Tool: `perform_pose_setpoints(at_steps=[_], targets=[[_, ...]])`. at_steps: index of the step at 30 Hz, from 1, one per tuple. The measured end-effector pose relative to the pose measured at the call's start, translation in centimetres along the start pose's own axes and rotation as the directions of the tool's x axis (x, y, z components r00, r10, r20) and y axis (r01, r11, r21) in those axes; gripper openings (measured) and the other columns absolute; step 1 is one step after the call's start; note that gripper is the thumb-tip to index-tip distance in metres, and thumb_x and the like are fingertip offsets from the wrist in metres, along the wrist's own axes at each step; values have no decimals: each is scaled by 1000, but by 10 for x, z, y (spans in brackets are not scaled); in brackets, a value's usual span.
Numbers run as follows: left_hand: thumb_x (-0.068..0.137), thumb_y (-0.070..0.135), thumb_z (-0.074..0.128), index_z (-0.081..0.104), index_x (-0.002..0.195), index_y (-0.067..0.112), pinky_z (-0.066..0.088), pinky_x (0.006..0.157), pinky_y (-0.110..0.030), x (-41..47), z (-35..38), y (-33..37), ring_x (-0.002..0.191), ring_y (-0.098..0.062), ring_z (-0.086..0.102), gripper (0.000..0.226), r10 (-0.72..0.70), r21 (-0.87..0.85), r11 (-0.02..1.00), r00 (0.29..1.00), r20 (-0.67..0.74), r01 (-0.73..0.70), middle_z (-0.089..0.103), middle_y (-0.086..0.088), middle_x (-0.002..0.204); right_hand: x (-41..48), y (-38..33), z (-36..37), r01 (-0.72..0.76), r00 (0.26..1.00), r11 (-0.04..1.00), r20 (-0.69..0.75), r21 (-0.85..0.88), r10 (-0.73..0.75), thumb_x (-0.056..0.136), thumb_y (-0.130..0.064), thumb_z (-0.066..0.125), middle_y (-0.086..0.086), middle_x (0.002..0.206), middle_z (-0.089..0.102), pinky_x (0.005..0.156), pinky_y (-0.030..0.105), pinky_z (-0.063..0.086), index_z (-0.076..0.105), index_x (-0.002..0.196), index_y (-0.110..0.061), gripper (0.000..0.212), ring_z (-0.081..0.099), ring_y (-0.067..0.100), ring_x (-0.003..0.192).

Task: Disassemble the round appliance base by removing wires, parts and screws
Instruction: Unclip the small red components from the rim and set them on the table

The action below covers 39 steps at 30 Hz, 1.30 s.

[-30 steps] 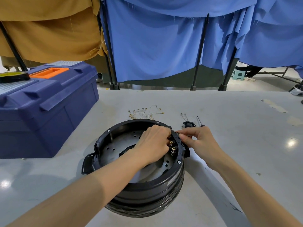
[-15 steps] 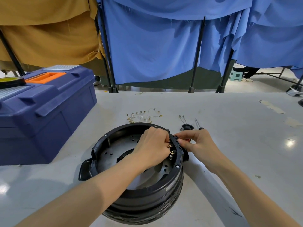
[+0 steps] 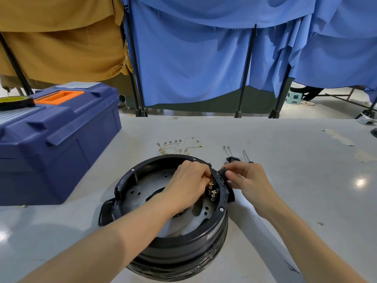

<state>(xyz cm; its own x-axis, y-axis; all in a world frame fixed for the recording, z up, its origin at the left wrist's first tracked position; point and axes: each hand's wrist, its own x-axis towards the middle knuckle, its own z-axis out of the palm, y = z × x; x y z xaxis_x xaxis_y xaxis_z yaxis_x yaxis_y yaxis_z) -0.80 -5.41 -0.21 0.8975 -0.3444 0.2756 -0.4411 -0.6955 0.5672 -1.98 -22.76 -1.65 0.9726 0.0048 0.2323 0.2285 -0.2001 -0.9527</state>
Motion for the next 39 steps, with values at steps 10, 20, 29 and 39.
perform_pose_setpoints(at_steps=[10,20,29,39], targets=[[89,20,61,69,87,22,51,77,-32,-1,-4,-10,74,-11,58,9,29,81,996,1000,8,-29,57,17,70,6,2,-43,-113,953,954,-301,-276,25,87,-6,69,4,69,72,63,38,55,66,82,-15,11,64,23,58],[91,19,57,65,89,19,51,77,-38,-4,-8,-8,76,-16,55,8,48,115,992,998,52,-53,57,8,76,18,15,-23,-48,949,909,-303,-414,-88,87,0,66,-6,73,68,59,9,46,73,93,-13,16,64,3,62],[90,18,55,63,86,19,50,76,-37,-3,-8,-8,77,-18,53,9,62,123,990,996,70,-70,54,7,75,21,31,1,43,961,795,-193,-605,-199,83,8,63,6,96,75,84,25,46,77,92,-7,23,67,25,94],[90,19,56,61,83,23,47,70,-31,-1,-6,-10,73,-15,52,9,53,113,992,997,56,-60,53,11,71,16,27,-6,51,918,848,-310,-527,-248,88,10,58,4,96,60,76,1,36,76,101,-11,30,61,18,84]])
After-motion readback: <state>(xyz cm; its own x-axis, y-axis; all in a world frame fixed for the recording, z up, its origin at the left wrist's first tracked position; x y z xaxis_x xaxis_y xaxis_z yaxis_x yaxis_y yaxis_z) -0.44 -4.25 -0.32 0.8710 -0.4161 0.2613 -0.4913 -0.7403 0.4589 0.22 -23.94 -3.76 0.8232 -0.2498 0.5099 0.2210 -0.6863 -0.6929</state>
